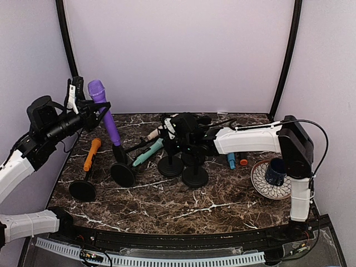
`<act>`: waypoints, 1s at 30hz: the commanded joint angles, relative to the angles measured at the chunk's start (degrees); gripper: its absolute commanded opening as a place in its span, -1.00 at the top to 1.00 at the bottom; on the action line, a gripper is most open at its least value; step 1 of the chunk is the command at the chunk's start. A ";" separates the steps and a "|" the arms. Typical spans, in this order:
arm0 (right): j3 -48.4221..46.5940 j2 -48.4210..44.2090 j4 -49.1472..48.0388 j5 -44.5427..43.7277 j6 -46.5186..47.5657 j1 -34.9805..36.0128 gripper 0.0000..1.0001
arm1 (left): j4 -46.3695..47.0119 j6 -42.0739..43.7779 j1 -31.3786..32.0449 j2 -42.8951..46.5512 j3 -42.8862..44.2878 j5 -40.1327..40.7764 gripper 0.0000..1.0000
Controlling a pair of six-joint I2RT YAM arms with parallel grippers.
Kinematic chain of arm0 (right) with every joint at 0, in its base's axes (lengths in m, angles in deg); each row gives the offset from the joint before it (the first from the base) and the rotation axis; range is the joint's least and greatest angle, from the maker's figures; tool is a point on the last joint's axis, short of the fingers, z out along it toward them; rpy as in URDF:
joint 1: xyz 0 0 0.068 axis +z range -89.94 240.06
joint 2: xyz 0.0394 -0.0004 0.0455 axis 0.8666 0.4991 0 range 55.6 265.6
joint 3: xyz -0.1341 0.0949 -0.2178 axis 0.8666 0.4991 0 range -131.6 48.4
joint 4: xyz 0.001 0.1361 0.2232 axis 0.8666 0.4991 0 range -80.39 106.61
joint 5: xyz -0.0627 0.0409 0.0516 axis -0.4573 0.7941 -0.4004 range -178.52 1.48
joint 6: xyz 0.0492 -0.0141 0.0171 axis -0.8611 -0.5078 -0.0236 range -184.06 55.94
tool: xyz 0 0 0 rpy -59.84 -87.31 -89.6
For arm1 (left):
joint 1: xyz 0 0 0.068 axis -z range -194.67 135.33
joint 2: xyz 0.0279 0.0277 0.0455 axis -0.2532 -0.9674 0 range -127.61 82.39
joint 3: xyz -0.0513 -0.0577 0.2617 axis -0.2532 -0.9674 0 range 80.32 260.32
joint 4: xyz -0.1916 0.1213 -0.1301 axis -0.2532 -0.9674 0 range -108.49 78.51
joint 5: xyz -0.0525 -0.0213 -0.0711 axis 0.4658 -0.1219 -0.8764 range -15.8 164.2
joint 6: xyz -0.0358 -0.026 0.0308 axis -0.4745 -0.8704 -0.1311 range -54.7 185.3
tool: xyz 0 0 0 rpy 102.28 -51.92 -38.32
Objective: Remove the microphone from the stand
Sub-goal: Place the microphone stand at the center of the board, then pass from the left arm to the right
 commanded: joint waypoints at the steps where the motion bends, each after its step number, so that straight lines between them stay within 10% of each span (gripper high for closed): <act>1: -1.55 -0.17 -1.54 -2.31 1.11 -1.04 1.00 | 2.72 1.08 -0.25 0.90 0.63 -9.02 1.00; 4: -1.36 -1.08 -1.15 -1.80 0.80 -1.04 1.00 | 3.57 0.87 -0.25 -0.16 0.62 -13.54 1.00; 9: -0.50 -4.25 -1.54 2.30 1.13 -1.04 -0.01 | 4.53 0.25 -0.25 -1.47 0.89 -18.63 1.00; 14: 0.64 -9.03 -4.58 8.15 1.24 -1.02 -0.55 | 3.64 0.32 -0.17 -2.33 1.44 -18.62 1.00; 30: 13.58 -24.11 -20.39 53.56 -1.39 -3.69 -0.89 | 13.55 -7.80 7.25 -12.59 5.81 -29.81 1.00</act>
